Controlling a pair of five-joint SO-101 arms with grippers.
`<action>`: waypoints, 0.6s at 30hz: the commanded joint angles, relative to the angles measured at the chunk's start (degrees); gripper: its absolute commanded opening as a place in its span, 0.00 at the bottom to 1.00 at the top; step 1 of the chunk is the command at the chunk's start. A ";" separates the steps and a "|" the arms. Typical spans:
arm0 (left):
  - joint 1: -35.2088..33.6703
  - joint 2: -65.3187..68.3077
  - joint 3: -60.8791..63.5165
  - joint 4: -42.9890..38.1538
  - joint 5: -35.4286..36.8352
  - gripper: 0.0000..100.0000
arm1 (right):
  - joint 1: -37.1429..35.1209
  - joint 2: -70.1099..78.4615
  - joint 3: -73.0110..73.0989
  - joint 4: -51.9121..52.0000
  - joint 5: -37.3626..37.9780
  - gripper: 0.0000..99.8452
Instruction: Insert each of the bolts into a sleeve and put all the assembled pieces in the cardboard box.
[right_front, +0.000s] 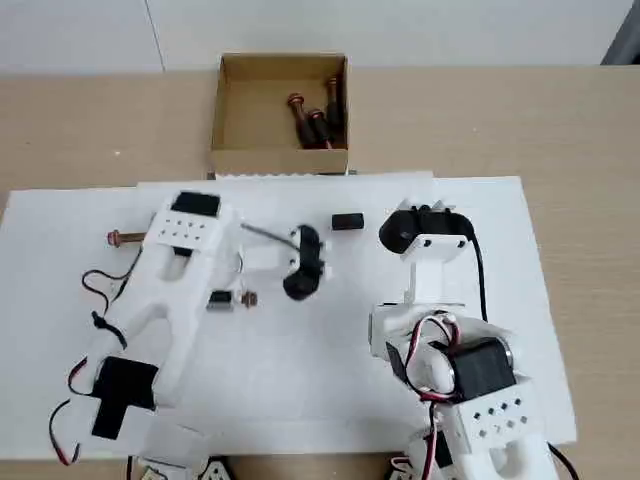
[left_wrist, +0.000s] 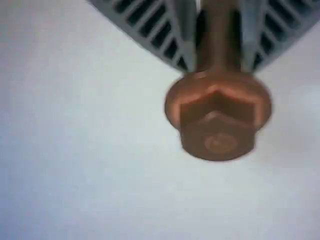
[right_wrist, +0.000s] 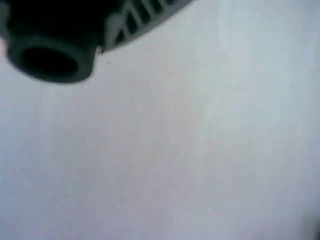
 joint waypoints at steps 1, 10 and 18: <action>0.44 -0.62 -9.10 4.66 7.12 0.01 | 0.31 -0.92 -5.45 -1.01 0.97 0.00; 3.43 -1.93 -29.32 10.55 32.18 0.01 | 0.40 -0.92 -12.92 0.57 5.71 0.00; 10.37 -15.56 -29.14 10.55 50.73 0.01 | 0.66 -1.01 -19.96 8.48 7.21 0.00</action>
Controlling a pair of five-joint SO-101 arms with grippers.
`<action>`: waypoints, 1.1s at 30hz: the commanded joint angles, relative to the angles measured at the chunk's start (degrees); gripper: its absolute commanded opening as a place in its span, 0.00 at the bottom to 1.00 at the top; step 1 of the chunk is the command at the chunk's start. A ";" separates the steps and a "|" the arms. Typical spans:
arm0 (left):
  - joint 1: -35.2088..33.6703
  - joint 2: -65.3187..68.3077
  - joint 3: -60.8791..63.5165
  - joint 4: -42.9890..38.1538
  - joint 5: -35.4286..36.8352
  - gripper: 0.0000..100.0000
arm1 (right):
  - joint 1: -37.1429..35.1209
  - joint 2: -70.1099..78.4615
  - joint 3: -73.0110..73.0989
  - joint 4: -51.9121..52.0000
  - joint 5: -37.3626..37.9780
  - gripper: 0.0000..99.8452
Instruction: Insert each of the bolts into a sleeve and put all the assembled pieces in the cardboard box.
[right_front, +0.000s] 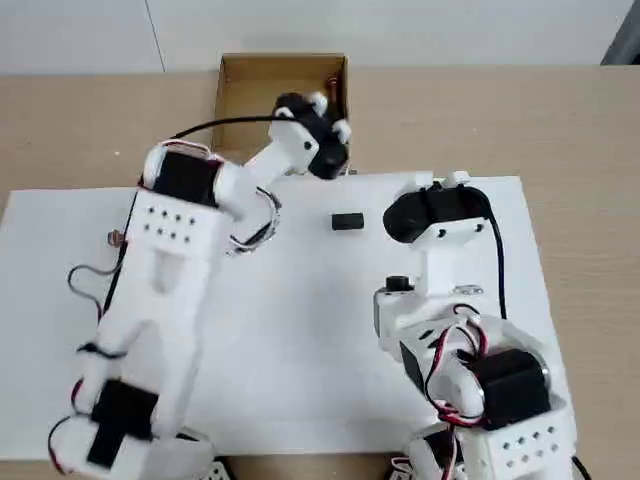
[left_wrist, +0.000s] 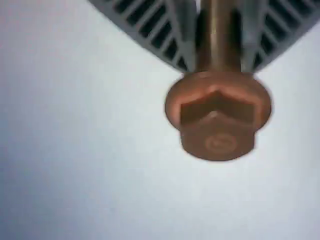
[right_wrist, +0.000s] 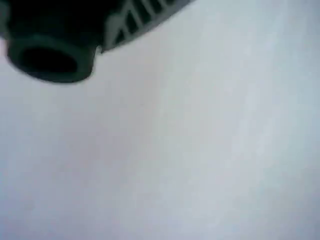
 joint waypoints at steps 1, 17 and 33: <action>3.16 -9.14 -0.48 1.49 3.78 0.01 | 0.66 -1.01 -4.66 3.12 0.97 0.00; -0.79 -42.64 31.87 -21.45 11.25 0.01 | 0.40 -18.77 10.90 -5.05 5.19 0.00; -3.96 -69.45 62.64 -44.40 32.53 0.01 | 0.22 -36.88 35.69 -24.92 5.10 0.00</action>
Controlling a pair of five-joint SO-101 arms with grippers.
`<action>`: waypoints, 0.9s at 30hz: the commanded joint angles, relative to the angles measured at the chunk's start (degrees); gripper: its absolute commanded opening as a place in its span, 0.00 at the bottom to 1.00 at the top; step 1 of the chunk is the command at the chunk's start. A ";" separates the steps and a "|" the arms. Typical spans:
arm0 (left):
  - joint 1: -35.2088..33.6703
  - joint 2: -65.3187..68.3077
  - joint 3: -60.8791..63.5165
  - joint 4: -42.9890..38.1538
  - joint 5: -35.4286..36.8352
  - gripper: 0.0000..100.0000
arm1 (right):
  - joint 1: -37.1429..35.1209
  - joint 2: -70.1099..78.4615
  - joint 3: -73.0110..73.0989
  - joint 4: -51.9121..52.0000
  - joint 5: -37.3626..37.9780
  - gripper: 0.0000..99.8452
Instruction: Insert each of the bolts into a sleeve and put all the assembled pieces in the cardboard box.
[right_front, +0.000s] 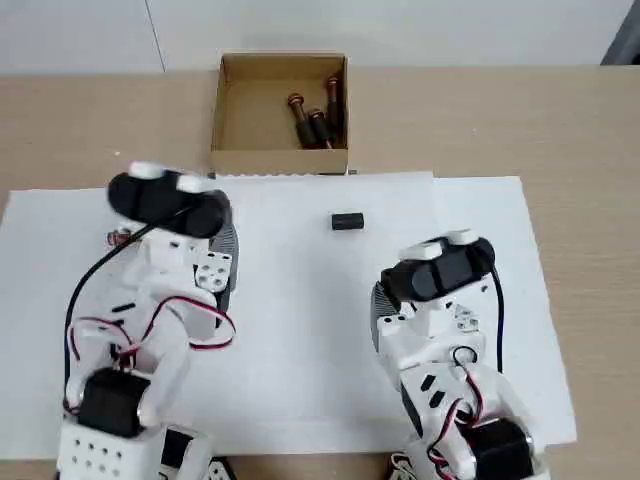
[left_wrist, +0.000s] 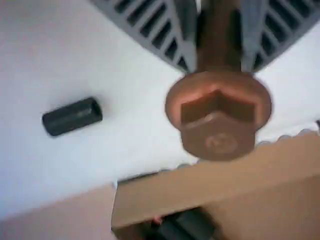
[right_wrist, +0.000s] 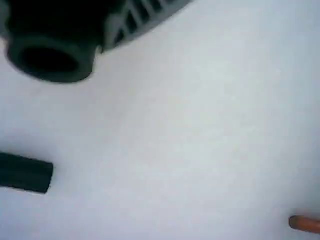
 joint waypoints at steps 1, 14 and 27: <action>0.18 -5.27 2.07 -2.73 3.43 0.01 | -0.31 -3.47 2.90 -2.77 0.44 0.00; 5.71 -20.48 11.74 -3.08 25.41 0.01 | -14.81 -8.40 16.70 -18.51 6.42 0.00; 5.63 -32.70 19.21 -3.08 37.10 0.01 | -20.97 -8.48 23.65 -22.73 10.81 0.00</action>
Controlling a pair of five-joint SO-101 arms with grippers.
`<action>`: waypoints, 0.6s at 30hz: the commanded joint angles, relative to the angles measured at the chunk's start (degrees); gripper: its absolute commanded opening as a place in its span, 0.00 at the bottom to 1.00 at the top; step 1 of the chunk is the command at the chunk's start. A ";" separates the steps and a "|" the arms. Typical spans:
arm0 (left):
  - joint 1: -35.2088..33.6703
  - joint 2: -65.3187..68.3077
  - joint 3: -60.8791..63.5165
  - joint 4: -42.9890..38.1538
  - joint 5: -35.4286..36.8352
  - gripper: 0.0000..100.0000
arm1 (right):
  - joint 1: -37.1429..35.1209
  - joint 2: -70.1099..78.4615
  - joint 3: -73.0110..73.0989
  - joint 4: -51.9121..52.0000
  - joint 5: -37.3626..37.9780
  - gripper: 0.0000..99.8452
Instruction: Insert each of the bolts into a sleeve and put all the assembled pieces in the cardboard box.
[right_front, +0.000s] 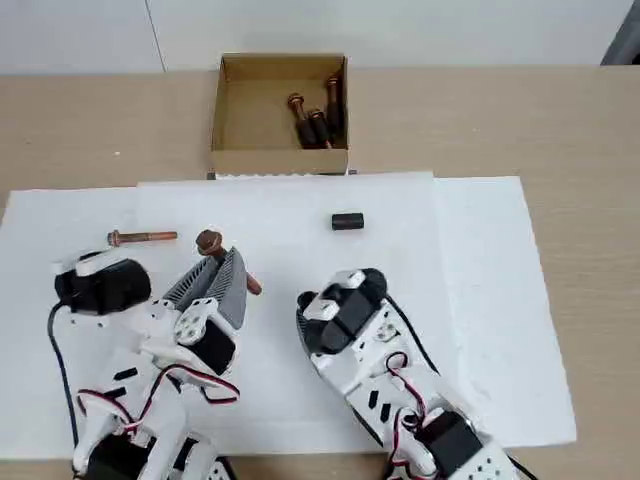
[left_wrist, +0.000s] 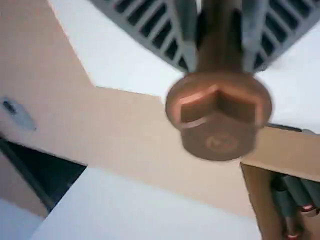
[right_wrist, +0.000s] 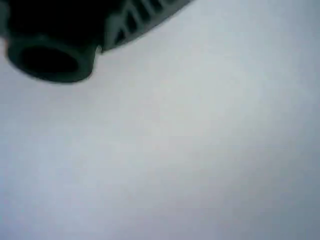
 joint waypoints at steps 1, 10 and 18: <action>0.35 -0.70 -0.22 -1.85 2.90 0.01 | -0.57 -0.66 0.26 -2.15 2.81 0.00; 0.44 -0.62 0.13 -1.85 5.45 0.01 | -3.47 -0.57 0.44 -8.66 8.88 0.00; 1.49 -0.53 1.10 -1.93 5.45 0.01 | -6.37 -0.48 0.53 -12.00 10.73 0.00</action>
